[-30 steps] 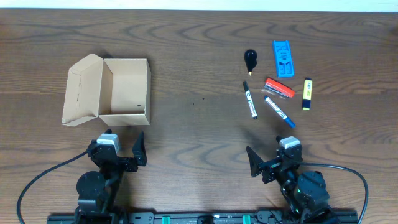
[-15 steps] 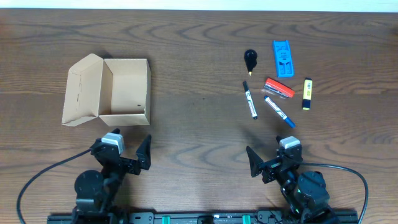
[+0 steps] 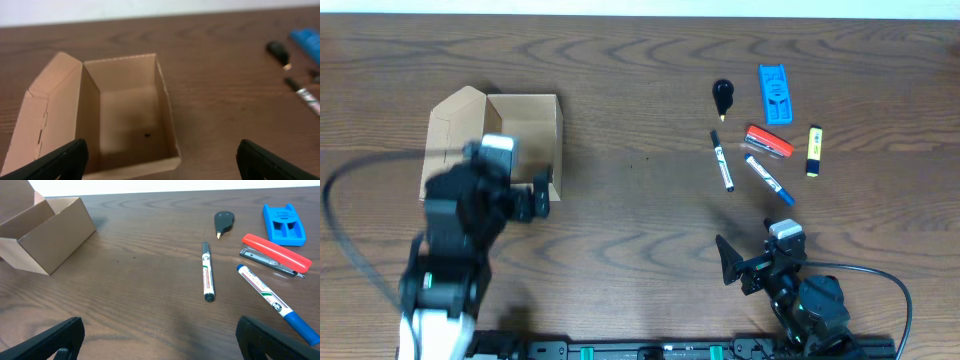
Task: Pack container
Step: 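Hook the left gripper on the box wall and drag it rightward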
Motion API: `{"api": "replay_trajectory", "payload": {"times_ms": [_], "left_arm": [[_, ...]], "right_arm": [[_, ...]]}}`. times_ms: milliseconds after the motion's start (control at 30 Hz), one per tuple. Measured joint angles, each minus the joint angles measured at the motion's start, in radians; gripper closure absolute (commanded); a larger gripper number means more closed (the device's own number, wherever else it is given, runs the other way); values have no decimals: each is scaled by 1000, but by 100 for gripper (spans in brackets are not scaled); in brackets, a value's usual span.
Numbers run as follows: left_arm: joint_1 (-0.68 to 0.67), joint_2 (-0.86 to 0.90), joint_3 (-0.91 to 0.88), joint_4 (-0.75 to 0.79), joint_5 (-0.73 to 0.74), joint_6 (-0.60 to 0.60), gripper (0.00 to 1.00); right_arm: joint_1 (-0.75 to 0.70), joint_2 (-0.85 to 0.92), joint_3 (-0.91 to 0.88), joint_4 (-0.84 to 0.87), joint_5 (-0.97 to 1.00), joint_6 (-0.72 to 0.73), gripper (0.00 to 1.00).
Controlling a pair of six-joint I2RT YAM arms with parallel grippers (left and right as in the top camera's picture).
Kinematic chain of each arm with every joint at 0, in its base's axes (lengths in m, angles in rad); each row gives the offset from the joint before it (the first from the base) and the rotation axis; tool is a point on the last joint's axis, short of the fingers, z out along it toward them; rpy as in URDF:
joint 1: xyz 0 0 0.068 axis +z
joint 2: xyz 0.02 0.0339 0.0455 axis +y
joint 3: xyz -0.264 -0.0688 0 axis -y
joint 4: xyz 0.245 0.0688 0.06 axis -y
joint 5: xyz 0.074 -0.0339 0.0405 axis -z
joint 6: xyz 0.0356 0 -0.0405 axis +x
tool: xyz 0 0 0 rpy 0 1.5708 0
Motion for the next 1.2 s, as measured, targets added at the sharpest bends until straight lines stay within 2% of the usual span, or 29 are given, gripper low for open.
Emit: {"api": "replay_trajectory", "payload": {"times_ms": [100,300,667,700,833,900,933,1200], "left_arm": [[0,154,59,33,-3,14,5],[0,351,74,94,63,14,5],[0,585,74,159,98,18,3],[0,597,74,166,99,26,8],[0,631,74,188,105,49,66],[0,651,74,199,108,60,90],[-1,660,74,205,109,61,95],[-46,677,79,252,101,106,95]], "right_arm": [[0,0,0,0,0,0,1],[0,0,0,0,0,0,1],[0,0,0,0,0,0,1],[0,0,0,0,0,0,1],[0,0,0,0,0,0,1],[0,0,0,0,0,0,1],[0,0,0,0,0,0,1],[0,0,0,0,0,0,1]]}}
